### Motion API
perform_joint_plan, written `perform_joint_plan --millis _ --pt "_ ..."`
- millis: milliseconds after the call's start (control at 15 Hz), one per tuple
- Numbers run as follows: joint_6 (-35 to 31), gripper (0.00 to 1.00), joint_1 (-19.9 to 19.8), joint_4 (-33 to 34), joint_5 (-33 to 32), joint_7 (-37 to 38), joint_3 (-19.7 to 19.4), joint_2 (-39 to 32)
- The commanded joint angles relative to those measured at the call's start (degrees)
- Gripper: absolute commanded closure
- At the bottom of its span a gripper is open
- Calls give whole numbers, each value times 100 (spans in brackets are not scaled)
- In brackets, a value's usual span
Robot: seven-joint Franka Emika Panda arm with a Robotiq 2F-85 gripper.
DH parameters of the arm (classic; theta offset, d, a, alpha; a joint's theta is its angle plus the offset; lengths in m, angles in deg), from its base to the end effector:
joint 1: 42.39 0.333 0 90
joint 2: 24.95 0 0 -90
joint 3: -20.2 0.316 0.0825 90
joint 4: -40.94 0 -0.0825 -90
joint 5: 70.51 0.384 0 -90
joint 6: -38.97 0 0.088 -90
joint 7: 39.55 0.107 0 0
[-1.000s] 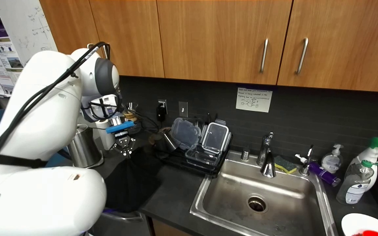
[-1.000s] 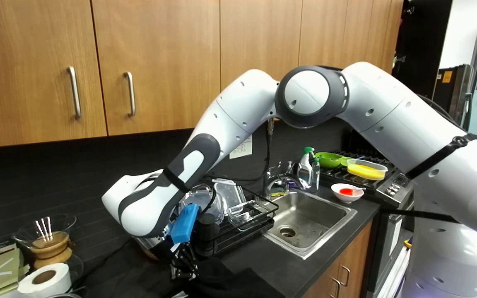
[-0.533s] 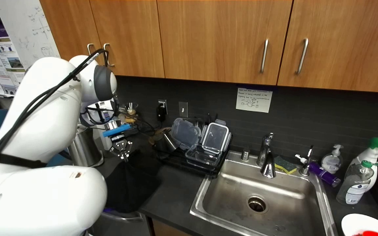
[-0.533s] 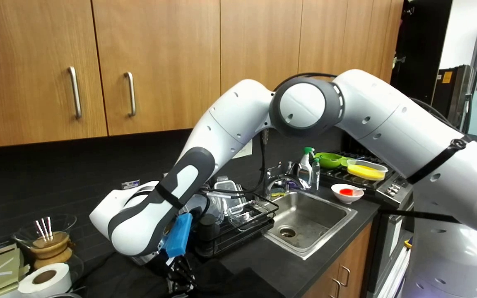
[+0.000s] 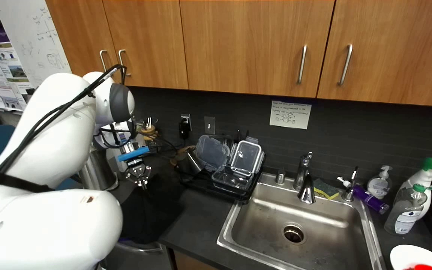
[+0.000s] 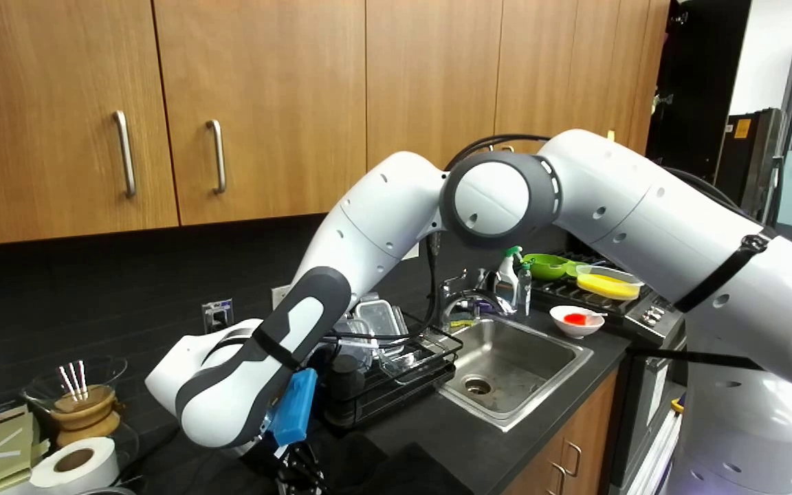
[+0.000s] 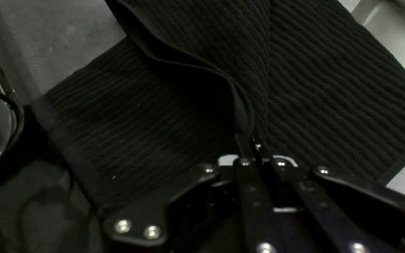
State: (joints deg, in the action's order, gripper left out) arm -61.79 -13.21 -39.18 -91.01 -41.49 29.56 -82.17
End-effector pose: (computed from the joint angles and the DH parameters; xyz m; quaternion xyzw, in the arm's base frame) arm 0.5297 0.3661 0.0758 0.8638 0.3948 -0.2621 0.1711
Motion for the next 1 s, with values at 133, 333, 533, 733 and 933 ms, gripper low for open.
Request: perform_joint_plan --millis 133,333,533,733,933 --pt "-189 99 18 -92 -317 -107 -57 -10" --pt "-348 99 -10 -201 -438 -147 -71 3" --pt "-489 99 -25 -346 -526 -171 -99 35" --pt "-617 99 -43 -501 -590 -166 -128 72" --pt "-729 70 -47 -645 -708 -264 -136 118"
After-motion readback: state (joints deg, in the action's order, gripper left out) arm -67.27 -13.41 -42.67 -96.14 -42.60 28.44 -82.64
